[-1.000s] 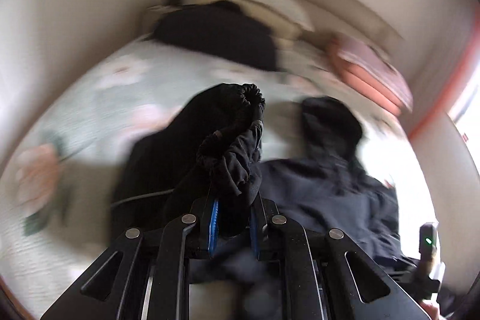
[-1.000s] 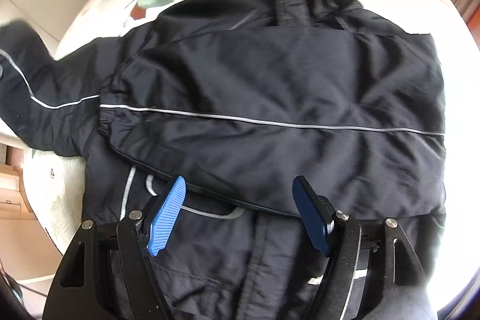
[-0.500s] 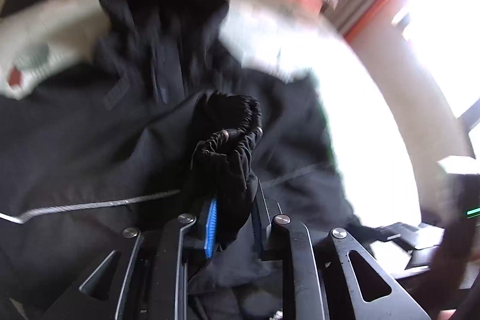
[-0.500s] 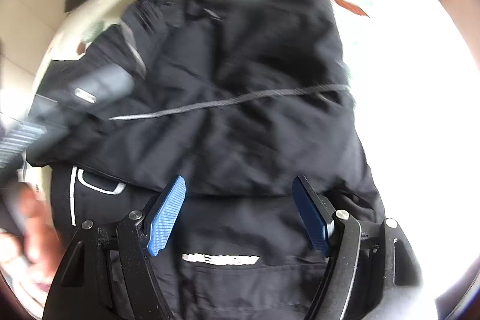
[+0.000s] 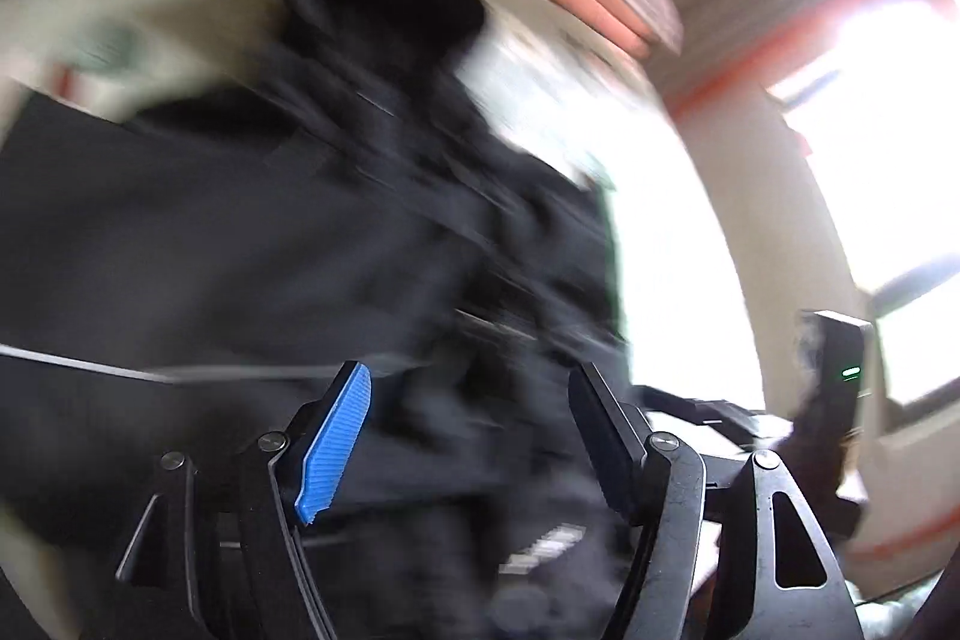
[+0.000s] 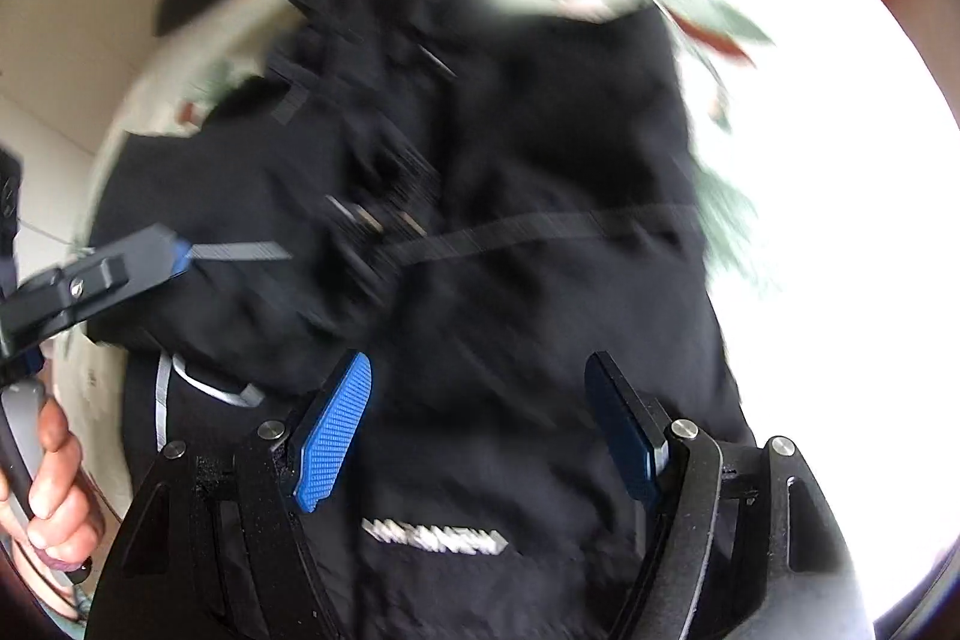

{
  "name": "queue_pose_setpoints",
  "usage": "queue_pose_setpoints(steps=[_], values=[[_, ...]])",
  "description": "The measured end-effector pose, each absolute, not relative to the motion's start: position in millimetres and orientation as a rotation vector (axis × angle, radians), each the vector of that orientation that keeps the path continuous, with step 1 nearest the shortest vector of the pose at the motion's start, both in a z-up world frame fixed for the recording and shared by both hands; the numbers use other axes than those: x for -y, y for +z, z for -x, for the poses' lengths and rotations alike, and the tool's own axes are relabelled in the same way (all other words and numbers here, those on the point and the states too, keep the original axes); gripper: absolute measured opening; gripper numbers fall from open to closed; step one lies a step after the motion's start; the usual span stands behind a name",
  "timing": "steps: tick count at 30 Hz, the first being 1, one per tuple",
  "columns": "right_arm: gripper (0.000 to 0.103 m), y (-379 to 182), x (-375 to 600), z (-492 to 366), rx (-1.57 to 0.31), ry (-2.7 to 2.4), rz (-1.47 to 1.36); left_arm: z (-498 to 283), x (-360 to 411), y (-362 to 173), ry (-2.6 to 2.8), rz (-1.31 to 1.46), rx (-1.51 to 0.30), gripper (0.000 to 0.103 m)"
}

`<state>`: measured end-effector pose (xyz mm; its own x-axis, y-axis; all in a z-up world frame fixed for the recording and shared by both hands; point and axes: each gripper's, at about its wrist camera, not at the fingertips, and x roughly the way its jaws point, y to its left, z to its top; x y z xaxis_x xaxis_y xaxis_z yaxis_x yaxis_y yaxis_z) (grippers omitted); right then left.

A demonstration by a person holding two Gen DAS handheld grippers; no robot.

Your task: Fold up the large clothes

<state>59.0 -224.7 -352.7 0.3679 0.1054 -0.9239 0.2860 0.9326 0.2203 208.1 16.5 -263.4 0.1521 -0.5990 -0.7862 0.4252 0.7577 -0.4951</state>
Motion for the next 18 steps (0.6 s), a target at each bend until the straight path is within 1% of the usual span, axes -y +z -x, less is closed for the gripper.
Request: queue_pose_setpoints(steps=[2, 4, 6, 8, 9, 11, 12, 14, 16, 18], values=[[0.077, -348.6, 210.4, -82.4, -1.154, -0.071, -0.346, -219.8, -45.0, -259.4, -0.616, 0.127, -1.186, 0.071], [0.077, -350.6, 193.2, -108.1, -1.114, -0.026, -0.310, -232.3, -71.8, -269.5, -0.495, 0.089, -1.191, 0.071], [0.077, -361.9, 174.6, -132.0, -1.120, 0.009, -0.275, -239.5, -95.4, -288.2, -0.432, 0.075, -1.212, 0.071], [0.076, -382.0, 158.6, -148.8, -1.165, 0.032, -0.238, -241.1, -104.8, -301.5, -0.425, 0.078, -1.233, 0.070], [0.075, -397.3, 152.4, -155.2, -1.214, 0.013, -0.202, -240.5, -104.8, -313.6, -0.413, 0.070, -1.250, 0.070], [0.074, -425.5, 142.8, -163.0, -1.294, -0.025, -0.139, -240.4, -100.7, -332.2, -0.391, 0.055, -1.257, 0.071], [0.074, -429.2, 141.4, -161.2, -1.274, -0.026, -0.124, -240.2, -100.2, -337.9, -0.387, 0.040, -1.246, 0.074], [0.075, -428.8, 139.5, -162.1, -1.271, -0.029, -0.112, -240.1, -92.5, -339.4, -0.393, 0.021, -1.241, 0.082], [0.076, -426.0, 142.5, -165.1, -1.291, -0.022, -0.139, -237.2, -85.1, -337.6, -0.392, -0.041, -1.237, 0.082], [0.075, -411.6, 156.0, -164.7, -1.291, 0.014, -0.216, -232.2, -85.4, -327.9, -0.409, -0.059, -1.227, 0.082]])
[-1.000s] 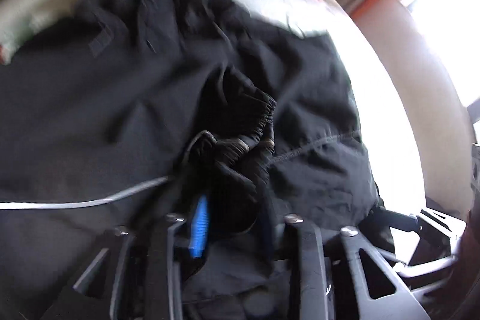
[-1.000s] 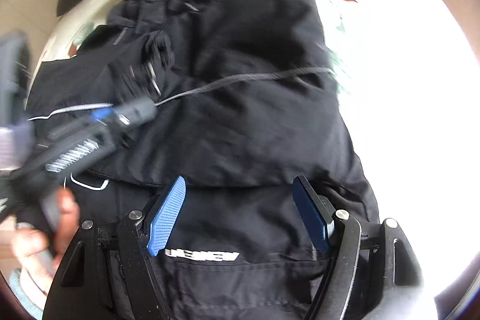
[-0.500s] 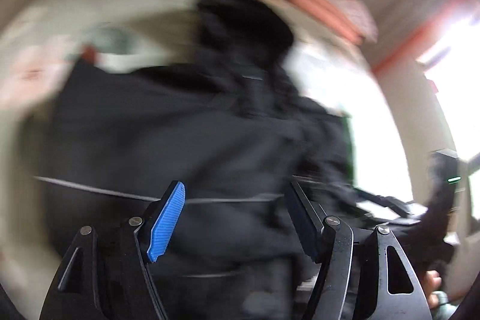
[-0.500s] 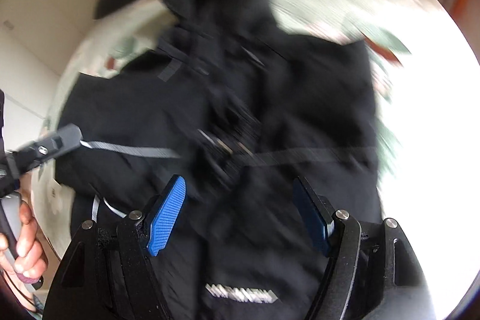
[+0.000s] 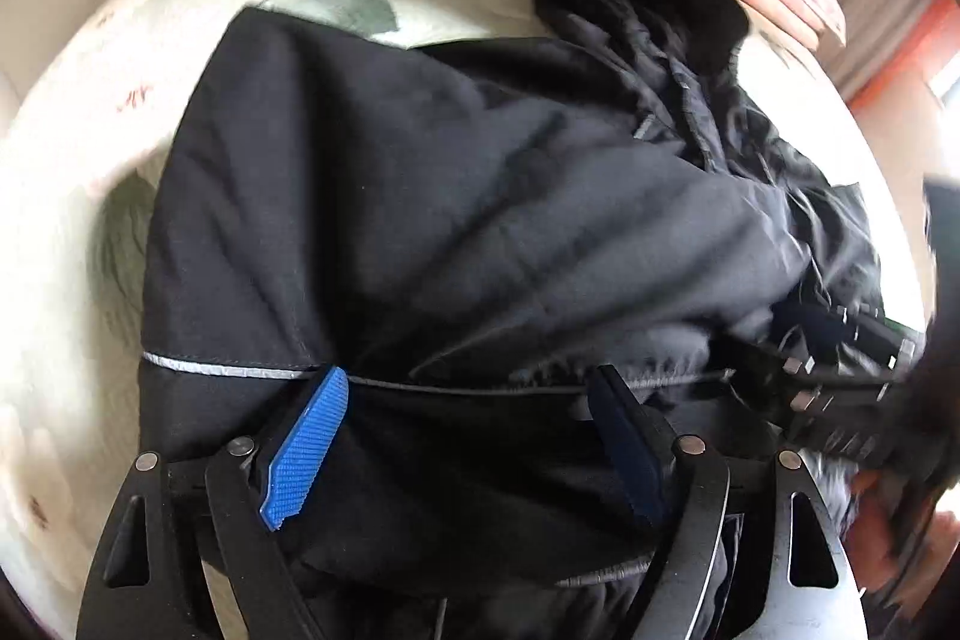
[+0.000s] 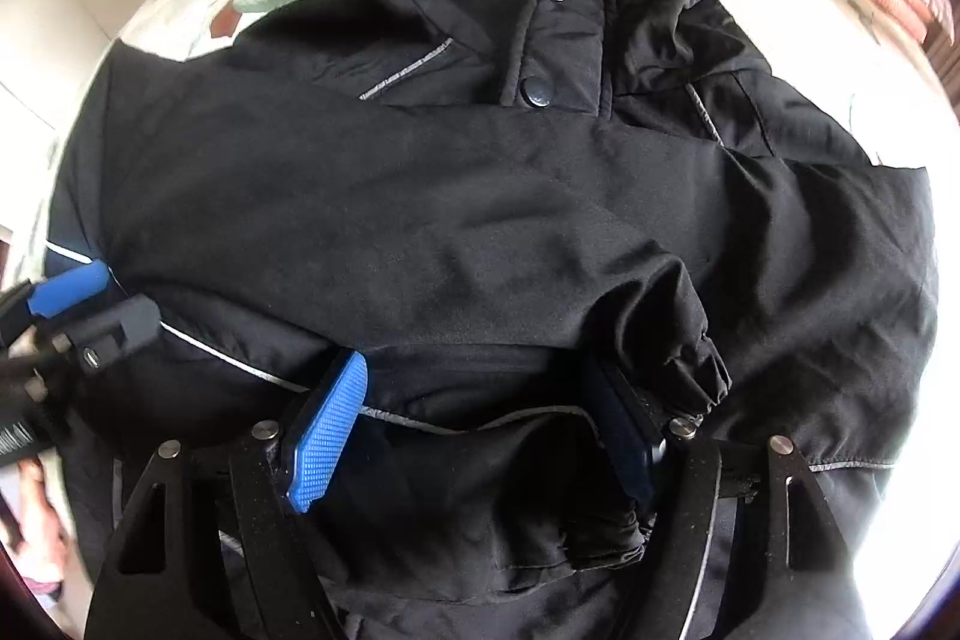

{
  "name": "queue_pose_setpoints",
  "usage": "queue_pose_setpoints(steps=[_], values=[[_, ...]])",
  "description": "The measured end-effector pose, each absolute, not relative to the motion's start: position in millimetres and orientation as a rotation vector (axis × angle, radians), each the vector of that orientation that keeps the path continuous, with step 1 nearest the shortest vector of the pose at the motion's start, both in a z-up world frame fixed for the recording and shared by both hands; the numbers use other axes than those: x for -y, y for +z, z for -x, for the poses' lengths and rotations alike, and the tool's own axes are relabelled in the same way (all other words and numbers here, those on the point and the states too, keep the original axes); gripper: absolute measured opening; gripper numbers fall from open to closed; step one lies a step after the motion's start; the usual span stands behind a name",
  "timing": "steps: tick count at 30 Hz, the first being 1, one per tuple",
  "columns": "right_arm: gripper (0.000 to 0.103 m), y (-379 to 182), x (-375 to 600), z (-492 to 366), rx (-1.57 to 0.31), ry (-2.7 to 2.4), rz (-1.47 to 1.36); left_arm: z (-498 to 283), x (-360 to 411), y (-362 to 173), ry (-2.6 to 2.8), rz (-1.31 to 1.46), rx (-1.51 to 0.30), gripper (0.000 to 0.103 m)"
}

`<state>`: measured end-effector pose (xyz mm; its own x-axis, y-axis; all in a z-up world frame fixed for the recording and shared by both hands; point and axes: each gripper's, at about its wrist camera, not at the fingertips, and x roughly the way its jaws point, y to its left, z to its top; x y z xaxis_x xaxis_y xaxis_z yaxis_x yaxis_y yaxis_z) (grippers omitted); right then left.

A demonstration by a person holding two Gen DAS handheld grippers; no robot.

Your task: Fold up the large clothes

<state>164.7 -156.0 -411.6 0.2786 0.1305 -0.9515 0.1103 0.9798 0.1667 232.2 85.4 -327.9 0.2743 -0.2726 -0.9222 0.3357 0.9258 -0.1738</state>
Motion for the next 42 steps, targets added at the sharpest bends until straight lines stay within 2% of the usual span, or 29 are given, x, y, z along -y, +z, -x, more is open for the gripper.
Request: queue_pose_setpoints(steps=[2, 5, 16, 17, 20, 21, 25, 30, 34, 36, 39, 42], values=[[0.074, -387.3, 182.8, -148.5, -1.226, 0.031, -0.332, -226.4, -90.6, -313.0, -0.441, -0.019, -1.221, 0.079], [0.078, -370.2, 224.0, -118.3, -1.185, -0.012, -0.445, -216.7, -111.2, -292.2, -0.447, 0.029, -1.194, 0.079], [0.078, -421.7, 243.2, -120.7, -1.268, 0.073, -0.611, -208.7, -119.7, -295.0, -0.405, 0.061, -1.208, 0.079], [0.076, -427.5, 236.6, -123.7, -1.275, 0.071, -0.611, -209.2, -117.8, -294.8, -0.405, 0.061, -1.208, 0.079], [0.053, -427.0, 232.3, -123.5, -1.255, 0.083, -0.620, -209.5, -116.4, -291.4, -0.408, 0.066, -1.205, 0.079], [0.041, -419.6, 233.0, -120.8, -1.234, 0.091, -0.624, -209.4, -115.7, -289.4, -0.409, 0.066, -1.201, 0.079], [0.033, -366.2, 247.1, -103.2, -1.127, 0.046, -0.589, -211.0, -109.9, -274.5, -0.427, 0.063, -1.165, 0.079], [0.033, -311.2, 286.2, -70.7, -1.036, -0.109, -0.493, -220.9, -89.1, -262.6, -0.467, 0.062, -1.134, 0.079], [0.033, -343.4, 309.9, -65.0, -1.135, -0.184, -0.475, -230.8, -60.5, -296.1, -0.488, 0.014, -1.219, 0.079], [0.033, -386.7, 312.7, -68.3, -1.228, -0.211, -0.465, -232.8, -42.5, -327.2, -0.445, -0.101, -1.269, 0.079], [0.036, -436.6, 304.9, -74.6, -1.280, -0.232, -0.431, -226.1, -24.0, -343.1, -0.411, -0.244, -1.231, 0.081], [0.037, -434.0, 298.7, -78.3, -1.265, -0.231, -0.365, -225.2, -22.6, -339.4, -0.411, -0.260, -1.228, 0.081]])
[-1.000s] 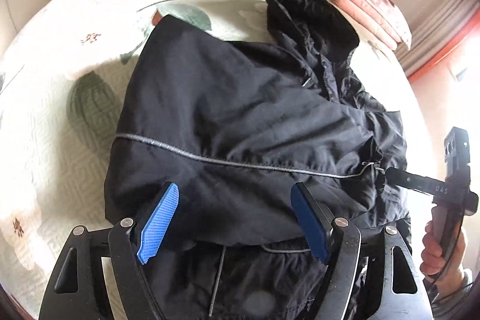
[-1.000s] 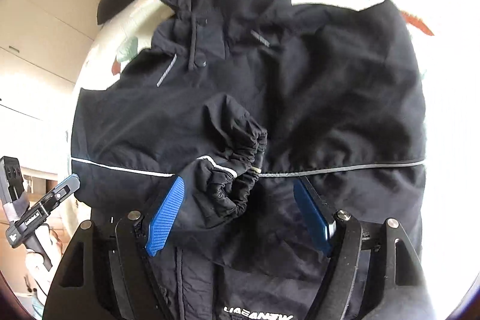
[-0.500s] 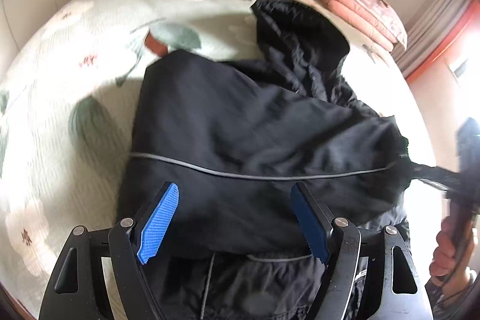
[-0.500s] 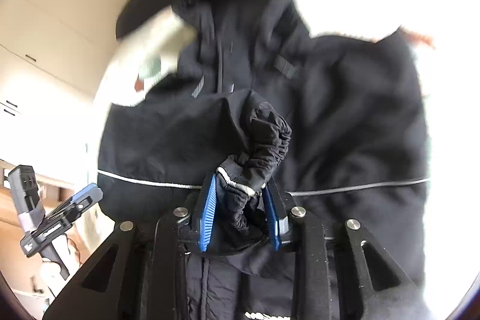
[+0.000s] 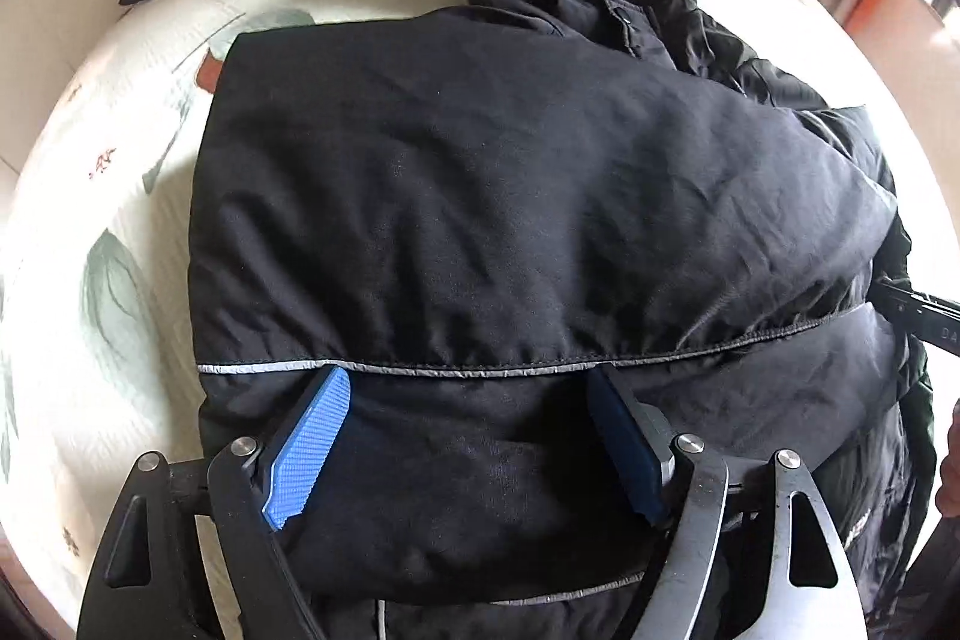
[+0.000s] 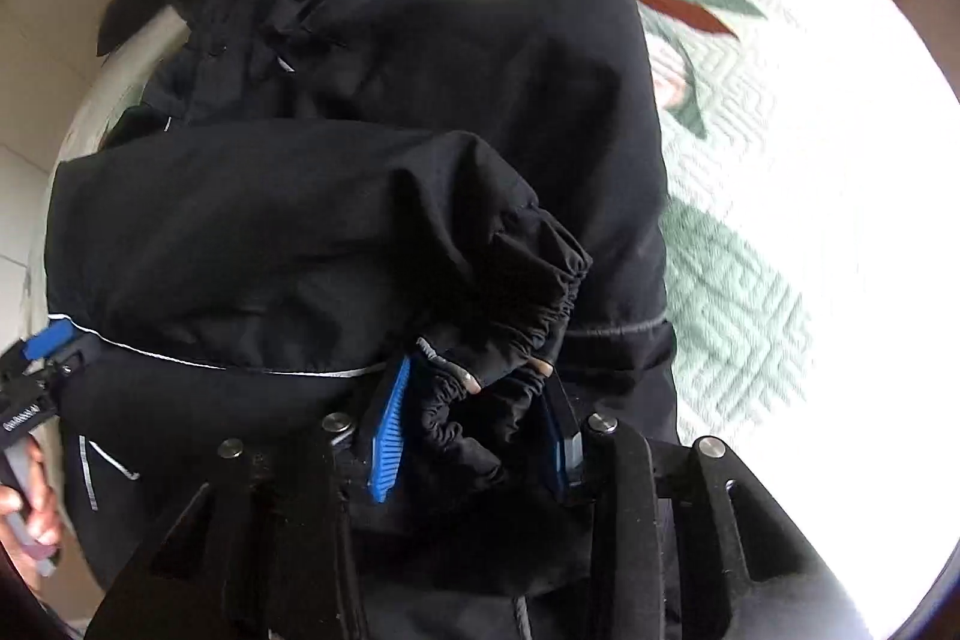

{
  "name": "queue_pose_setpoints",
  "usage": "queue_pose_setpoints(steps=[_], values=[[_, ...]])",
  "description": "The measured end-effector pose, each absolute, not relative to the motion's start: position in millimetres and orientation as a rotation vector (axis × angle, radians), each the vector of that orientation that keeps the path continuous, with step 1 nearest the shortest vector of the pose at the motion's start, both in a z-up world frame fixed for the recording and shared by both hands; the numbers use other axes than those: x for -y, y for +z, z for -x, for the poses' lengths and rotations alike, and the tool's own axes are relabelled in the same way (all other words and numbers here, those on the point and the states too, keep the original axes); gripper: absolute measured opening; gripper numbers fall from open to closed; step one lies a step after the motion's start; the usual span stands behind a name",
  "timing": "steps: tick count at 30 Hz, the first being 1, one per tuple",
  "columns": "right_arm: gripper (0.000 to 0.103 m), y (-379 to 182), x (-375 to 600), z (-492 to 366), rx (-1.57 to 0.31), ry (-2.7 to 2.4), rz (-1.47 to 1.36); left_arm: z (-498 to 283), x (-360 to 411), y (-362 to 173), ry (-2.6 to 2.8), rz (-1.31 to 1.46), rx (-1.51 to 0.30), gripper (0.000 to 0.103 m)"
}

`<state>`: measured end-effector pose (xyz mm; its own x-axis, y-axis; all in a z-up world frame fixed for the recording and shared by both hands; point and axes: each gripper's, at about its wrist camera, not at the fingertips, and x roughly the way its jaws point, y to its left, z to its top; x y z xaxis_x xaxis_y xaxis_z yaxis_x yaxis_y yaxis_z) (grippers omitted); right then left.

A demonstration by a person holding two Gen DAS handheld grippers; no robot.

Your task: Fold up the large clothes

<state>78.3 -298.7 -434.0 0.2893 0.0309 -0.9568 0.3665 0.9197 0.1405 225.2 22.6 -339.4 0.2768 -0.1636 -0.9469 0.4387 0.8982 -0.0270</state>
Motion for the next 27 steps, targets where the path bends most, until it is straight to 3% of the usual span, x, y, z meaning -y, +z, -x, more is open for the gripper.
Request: queue_pose_setpoints(steps=[3, 6, 8, 12, 15, 18, 19, 23, 27], values=[[0.042, -412.2, 301.2, -76.5, -1.292, -0.210, -0.360, -227.2, -31.4, -317.4, -0.420, -0.206, -1.229, 0.076], [0.059, -361.4, 298.3, -69.8, -1.209, -0.225, -0.294, -226.4, -36.4, -276.2, -0.452, -0.157, -1.146, 0.076], [0.064, -330.3, 285.7, -76.5, -1.124, -0.181, -0.233, -233.2, -31.4, -257.3, -0.484, -0.126, -1.115, 0.076], [0.064, -329.4, 248.2, -121.0, -1.119, -0.049, -0.175, -262.6, -5.1, -272.5, -0.468, -0.135, -1.153, 0.076], [0.059, -374.4, 218.6, -154.8, -1.214, -0.008, -0.094, -284.0, 5.6, -316.2, -0.425, -0.122, -1.278, 0.076], [0.053, -436.8, 213.2, -171.4, -1.349, -0.026, -0.129, -286.9, 8.8, -347.2, -0.413, -0.148, -1.288, 0.076], [0.053, -446.3, 216.1, -169.2, -1.318, -0.018, -0.157, -287.6, 7.4, -354.5, -0.415, -0.149, -1.299, 0.077], [0.053, -434.2, 212.8, -176.0, -1.320, -0.024, -0.140, -289.0, 14.4, -349.3, -0.416, -0.193, -1.301, 0.077], [0.053, -379.5, 229.8, -160.2, -1.260, 0.030, -0.210, -268.1, -3.3, -303.9, -0.527, -0.096, -1.258, 0.075]])
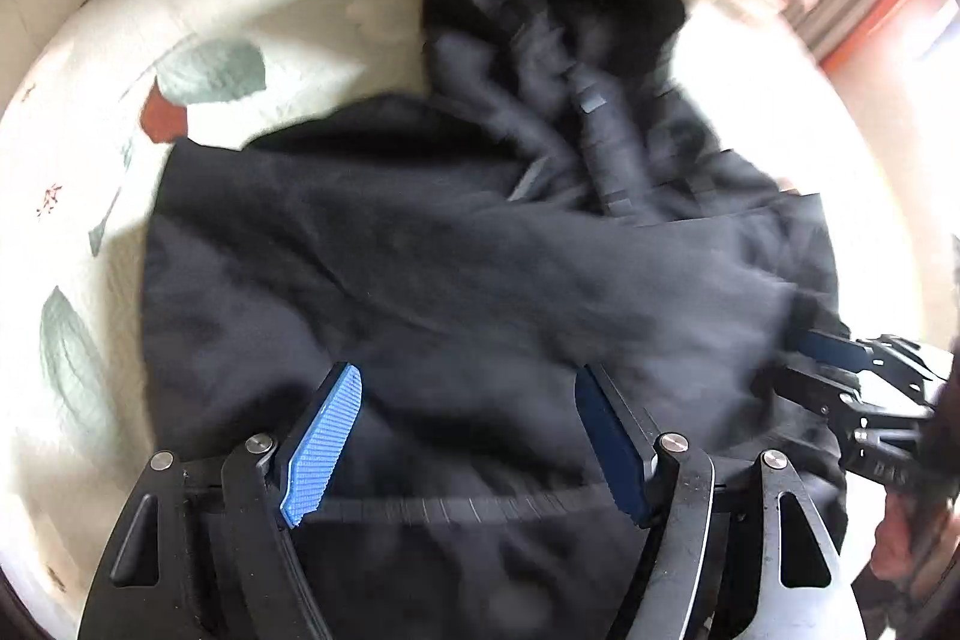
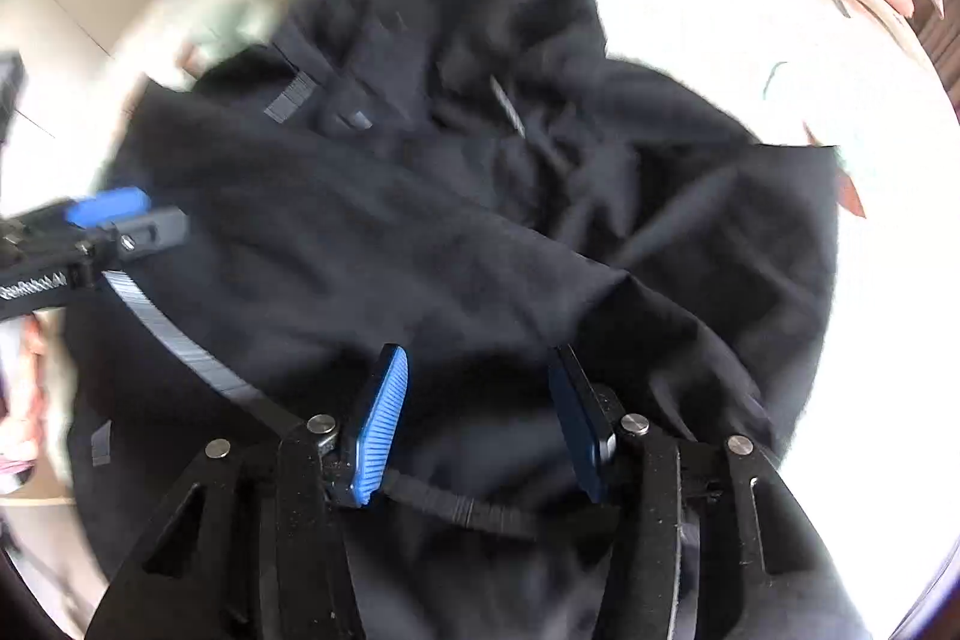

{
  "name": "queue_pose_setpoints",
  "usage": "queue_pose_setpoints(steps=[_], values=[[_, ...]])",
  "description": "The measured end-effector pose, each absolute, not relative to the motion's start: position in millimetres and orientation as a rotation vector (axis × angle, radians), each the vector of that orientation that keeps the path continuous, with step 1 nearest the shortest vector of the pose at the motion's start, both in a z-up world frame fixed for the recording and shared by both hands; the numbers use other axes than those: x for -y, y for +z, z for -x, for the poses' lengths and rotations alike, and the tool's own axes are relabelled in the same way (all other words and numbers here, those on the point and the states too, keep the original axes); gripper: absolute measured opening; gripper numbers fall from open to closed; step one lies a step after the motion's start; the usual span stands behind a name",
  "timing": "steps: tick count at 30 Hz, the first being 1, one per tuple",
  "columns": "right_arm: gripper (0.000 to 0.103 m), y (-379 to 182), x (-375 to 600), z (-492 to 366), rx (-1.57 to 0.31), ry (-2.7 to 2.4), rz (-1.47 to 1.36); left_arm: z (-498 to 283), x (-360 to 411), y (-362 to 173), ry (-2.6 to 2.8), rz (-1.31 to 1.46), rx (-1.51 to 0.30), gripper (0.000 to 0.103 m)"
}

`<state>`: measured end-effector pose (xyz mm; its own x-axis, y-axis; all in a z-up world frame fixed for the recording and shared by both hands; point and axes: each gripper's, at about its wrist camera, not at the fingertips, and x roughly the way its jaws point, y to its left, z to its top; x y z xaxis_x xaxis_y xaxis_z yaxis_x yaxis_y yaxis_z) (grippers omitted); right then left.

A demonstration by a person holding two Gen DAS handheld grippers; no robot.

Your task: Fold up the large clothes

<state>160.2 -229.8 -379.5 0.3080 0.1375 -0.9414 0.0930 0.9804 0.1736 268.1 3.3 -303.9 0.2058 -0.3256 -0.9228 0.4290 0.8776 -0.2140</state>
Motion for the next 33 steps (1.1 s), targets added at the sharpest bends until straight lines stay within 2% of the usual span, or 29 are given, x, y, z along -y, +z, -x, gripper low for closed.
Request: queue_pose_setpoints(steps=[3, 5, 6, 8, 13, 15, 19, 22, 26, 29, 30, 31, 32, 33], values=[[0.053, -371.2, 228.7, -131.5, -1.273, 0.025, -0.176, -257.0, -29.8, -293.7, -0.537, -0.051, -1.273, 0.076], [0.051, -400.4, 231.4, -123.6, -1.374, -0.013, -0.127, -257.9, -42.2, -318.3, -0.491, -0.078, -1.347, 0.076], [0.044, -415.3, 236.8, -126.9, -1.412, -0.007, -0.143, -260.2, -46.0, -334.2, -0.489, -0.080, -1.376, 0.074], [0.045, -431.2, 245.6, -136.2, -1.435, -0.011, -0.217, -262.6, -46.3, -346.7, -0.522, -0.081, -1.367, 0.075], [0.045, -381.0, 255.9, -170.1, -1.437, 0.034, -0.225, -268.5, -39.1, -307.2, -0.619, -0.186, -1.339, 0.075], [0.047, -344.1, 273.1, -190.9, -1.350, 0.048, -0.244, -297.8, -32.2, -275.3, -0.639, -0.165, -1.261, 0.075], [0.065, -310.9, 309.9, -275.4, -1.154, -0.032, -0.239, -376.7, 2.5, -247.7, -0.634, -0.127, -1.103, 0.075], [0.065, -324.0, 332.8, -341.4, -1.092, -0.147, -0.266, -444.3, 37.1, -262.4, -0.555, -0.094, -1.056, 0.075], [0.065, -359.9, 375.4, -408.1, -1.093, -0.196, -0.528, -516.9, 66.6, -299.8, -0.512, -0.032, -1.115, 0.075], [0.065, -385.1, 382.6, -440.0, -1.120, -0.211, -0.555, -549.9, 75.4, -331.5, -0.511, 0.017, -1.199, 0.075], [0.065, -392.5, 382.8, -447.7, -1.133, -0.214, -0.547, -557.9, 80.0, -341.1, -0.519, 0.034, -1.228, 0.071], [0.065, -405.8, 379.2, -451.2, -1.147, -0.217, -0.539, -562.0, 82.3, -351.9, -0.524, 0.044, -1.246, 0.060], [0.065, -415.5, 377.2, -454.0, -1.165, -0.223, -0.519, -562.5, 80.7, -359.5, -0.533, 0.054, -1.267, 0.026], [0.052, -421.3, 376.8, -459.0, -1.178, -0.242, -0.487, -564.9, 81.1, -364.8, -0.565, 0.084, -1.292, 0.011]])
